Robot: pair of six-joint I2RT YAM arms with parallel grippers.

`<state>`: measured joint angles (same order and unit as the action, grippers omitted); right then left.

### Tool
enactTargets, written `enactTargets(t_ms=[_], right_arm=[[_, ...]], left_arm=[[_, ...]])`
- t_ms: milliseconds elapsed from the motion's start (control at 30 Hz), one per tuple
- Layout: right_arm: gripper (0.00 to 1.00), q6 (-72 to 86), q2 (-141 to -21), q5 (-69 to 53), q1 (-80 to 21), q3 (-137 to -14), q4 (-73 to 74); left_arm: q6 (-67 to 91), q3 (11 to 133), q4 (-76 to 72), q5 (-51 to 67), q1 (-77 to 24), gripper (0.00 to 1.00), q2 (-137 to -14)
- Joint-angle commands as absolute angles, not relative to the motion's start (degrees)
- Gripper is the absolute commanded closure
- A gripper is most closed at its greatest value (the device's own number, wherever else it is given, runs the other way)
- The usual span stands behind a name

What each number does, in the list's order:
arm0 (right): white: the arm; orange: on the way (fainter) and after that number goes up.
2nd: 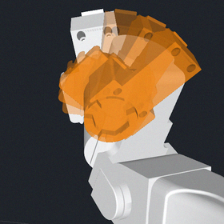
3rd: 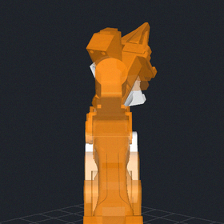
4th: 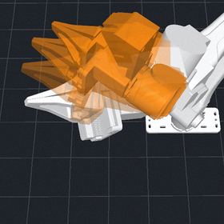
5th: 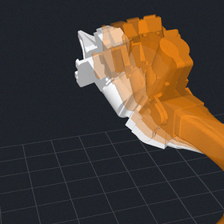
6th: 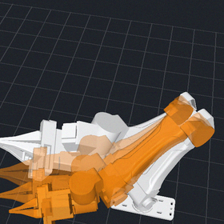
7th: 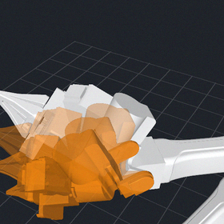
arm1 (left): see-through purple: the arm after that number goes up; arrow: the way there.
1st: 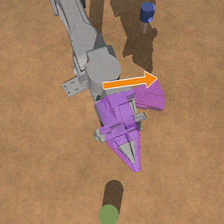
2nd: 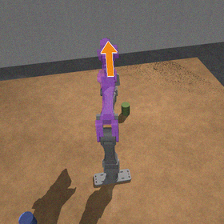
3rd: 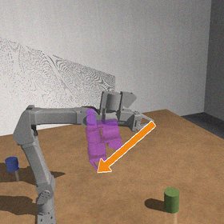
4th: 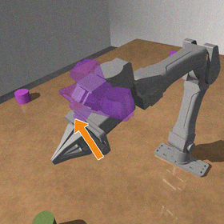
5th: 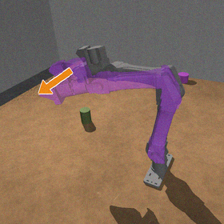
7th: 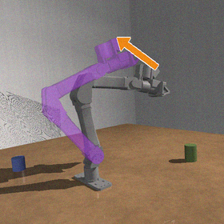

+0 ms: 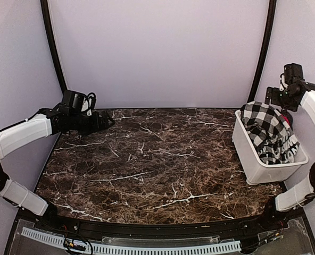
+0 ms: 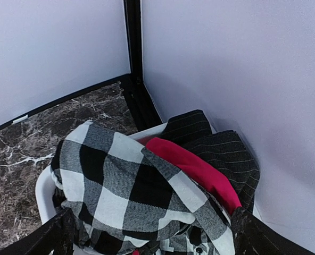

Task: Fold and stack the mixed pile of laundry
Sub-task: Pick up the crumpled shirt from the bin, then pass from the right arm to the left

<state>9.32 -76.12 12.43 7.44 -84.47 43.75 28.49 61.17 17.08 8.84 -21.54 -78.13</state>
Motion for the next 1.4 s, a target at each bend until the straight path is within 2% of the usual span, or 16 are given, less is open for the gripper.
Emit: enactTargets(t_ms=[0,333,433,567,700,800,867,900,1133,1367], right_arm=[[0.01,9.76,-79.44,16.0,9.3,-85.89,41.11],[0.01,8.09,-90.26,15.65,12.47,-89.31,39.89],[0.06,8.47,-93.08,13.58,12.48,-91.21,41.51],[0.28,8.07,-91.45,11.46,12.48,-88.62,40.36],[0.38,8.7,-90.63,8.53,12.55,-86.59,40.31],[0.65,9.69,-91.26,6.52,12.5,-87.46,42.88],[0.91,10.5,-90.09,5.0,12.51,-87.58,44.01],[1.0,10.93,-88.87,3.64,12.48,-87.4,44.18],[1.0,14.0,-75.71,-6.85,12.48,-90.12,44.87],[1.0,14.19,-71.82,-9.49,12.48,-110.24,52.34]], left_arm=[[28.83,63.15,14.97,10.74,-21.8,0.01,-77.86],[27.89,62.07,14.37,9.3,-21.8,0.01,-76.95],[27.78,62.1,14.57,9.45,-21.8,0.01,-77.03],[27.58,61.86,14.2,9.53,-21.8,0.01,-76.49],[27.51,61.38,13.6,9.66,-21.8,0.01,-75.93],[27.59,61.36,13.67,9.84,-21.8,0.01,-75.71],[27.61,61.25,13.9,9.59,-21.8,0.01,-75.37],[27.6,61.17,13.98,9.41,-21.8,0.01,-75.09],[28.37,60.47,12.96,10.65,-21.8,0.01,-74.39],[28.77,60.71,13.07,11.72,-21.8,0.01,-74.1]])
